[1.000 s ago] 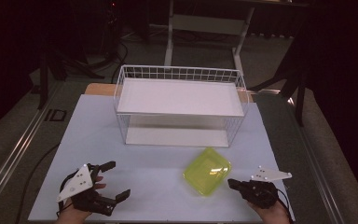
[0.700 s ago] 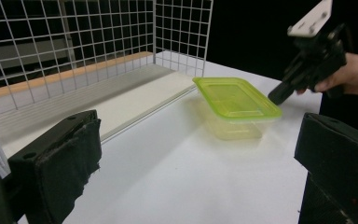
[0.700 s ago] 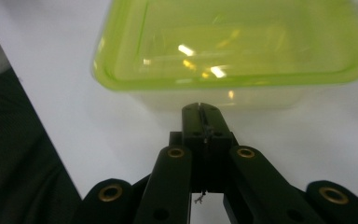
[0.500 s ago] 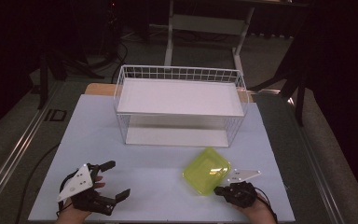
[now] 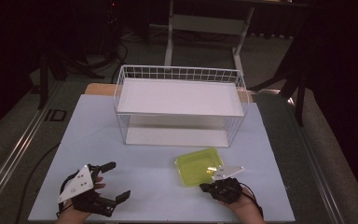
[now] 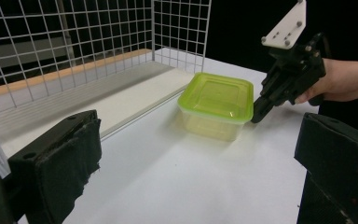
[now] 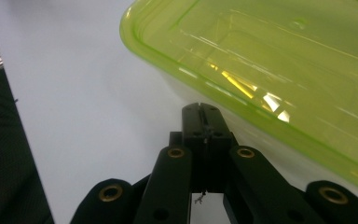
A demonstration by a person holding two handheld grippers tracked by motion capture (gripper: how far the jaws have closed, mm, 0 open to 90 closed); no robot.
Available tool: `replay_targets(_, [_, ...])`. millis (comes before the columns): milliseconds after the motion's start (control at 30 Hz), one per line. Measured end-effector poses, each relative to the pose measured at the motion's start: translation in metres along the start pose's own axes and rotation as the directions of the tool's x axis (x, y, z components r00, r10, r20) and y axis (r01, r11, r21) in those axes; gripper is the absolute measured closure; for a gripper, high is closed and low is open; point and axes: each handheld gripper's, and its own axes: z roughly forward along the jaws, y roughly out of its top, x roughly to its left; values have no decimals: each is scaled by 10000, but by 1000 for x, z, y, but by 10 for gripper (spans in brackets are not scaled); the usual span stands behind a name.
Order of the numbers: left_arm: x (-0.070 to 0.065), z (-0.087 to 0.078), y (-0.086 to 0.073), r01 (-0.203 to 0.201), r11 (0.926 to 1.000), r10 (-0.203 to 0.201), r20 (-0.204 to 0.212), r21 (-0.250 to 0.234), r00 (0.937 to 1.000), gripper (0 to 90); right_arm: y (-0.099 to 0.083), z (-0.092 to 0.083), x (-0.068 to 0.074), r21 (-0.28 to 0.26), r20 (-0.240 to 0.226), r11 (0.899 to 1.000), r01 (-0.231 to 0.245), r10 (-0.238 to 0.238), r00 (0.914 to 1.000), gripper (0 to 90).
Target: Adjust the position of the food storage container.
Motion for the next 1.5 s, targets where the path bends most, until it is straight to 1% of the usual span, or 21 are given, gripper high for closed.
replay_targets(67, [0, 0, 0, -20, 10000, 20, -37, 7, 10000, 13, -6, -9, -5, 69, 246, 10000, -23, 21, 9997, 900])
replay_targets(100, [0, 0, 0, -15, 10000, 15, -32, -18, 10000, 13, -6, -9, -5, 69, 246, 10000, -23, 21, 9997, 900])
replay_targets(167, [0, 0, 1, -71, 10000, 71, -74, -22, 9999, 13, -13, -17, -14, 153, 604, 9996, -216, 207, 9980, 900])
replay_targets(233, [-1, 0, 1, -90, 10000, 90, -72, -8, 9999, 13, -16, -19, -17, 179, 746, 9994, -280, 266, 9969, 900])
replay_targets(267, [-1, 0, 1, -92, 10000, 92, -85, 37, 9999, 13, -24, -25, -30, 354, 1363, 9983, -463, 410, 9898, 900])
replay_targets(333, [-1, 0, 1, -86, 10000, 87, -80, 40, 9999, 13, -28, -27, -38, 398, 1651, 9973, -623, 550, 9847, 900])
replay_targets(367, [-1, 1, 1, -107, 9999, 108, -90, 68, 9999, 13, -28, -27, -38, 398, 1651, 9973, -623, 550, 9847, 900])
replay_targets(400, [-1, 1, 1, -112, 9999, 113, -85, 62, 9999, 13, -28, -29, -50, 305, 2028, 9961, -826, 747, 9764, 900])
replay_targets(467, [0, 1, 1, -89, 9999, 89, -76, 63, 9999, 13, -28, -29, -54, 249, 2125, 9957, -895, 822, 9737, 900])
replay_targets(500, [0, 1, 0, -83, 9999, 83, -83, 78, 9999, 13, -26, -27, -64, 66, 2260, 9942, -1072, 1030, 9687, 900])
replay_targets(533, [0, 1, 0, -83, 9999, 83, -83, 78, 9999, 13, -26, -27, -64, 66, 2260, 9942, -1072, 1030, 9687, 900])
replay_targets(600, [0, 1, 0, -76, 9999, 77, -94, 101, 9999, 13, -22, -24, -72, -37, 2230, 9931, -1176, 1155, 9680, 900])
replay_targets(667, [0, 0, 0, -33, 10000, 34, -82, 76, 10000, 13, -20, -21, -73, -31, 2068, 9930, -1178, 1159, 9715, 900])
replay_targets(767, [1, 0, 0, -19, 10000, 20, -72, 70, 10000, 13, -17, -17, -69, -75, 1793, 9941, -1082, 1078, 9779, 900])
replay_targets(1033, [-1, 2, -1, -57, 9998, 57, 7, 171, 10000, 13, -13, -11, -52, 62, 1171, 9962, -864, 851, 9895, 900])
replay_targets(1067, [-1, 3, -1, -69, 9998, 68, 27, 200, 10000, 13, -11, -9, -50, 105, 1049, 9974, -710, 695, 9921, 900])
replay_targets(1167, [-1, 3, -1, -50, 9997, 48, 66, 226, 10000, 13, -8, -5, -46, 223, 1107, 9985, -506, 478, 9927, 900])
replay_targets(1233, [-1, 3, -2, -20, 9997, 19, 61, 235, 10000, 13, -7, -5, -48, 171, 1226, 9986, -507, 482, 9913, 900])
replay_targets(1267, [-1, 3, -2, -9, 9997, 8, 69, 230, 10000, 13, -5, -3, -53, 145, 1341, 9974, -709, 683, 9886, 900])
replay_targets(1367, [0, 3, -2, 41, 9997, -43, 72, 243, 10000, 13, 0, -1, -55, 29, 1292, 9967, -817, 806, 9883, 900])
replay_targets(1500, [0, 4, -3, 134, 9996, -138, 150, 257, 9998, 13, 8, 5, -49, 153, 1172, 9981, -592, 570, 9915, 900])
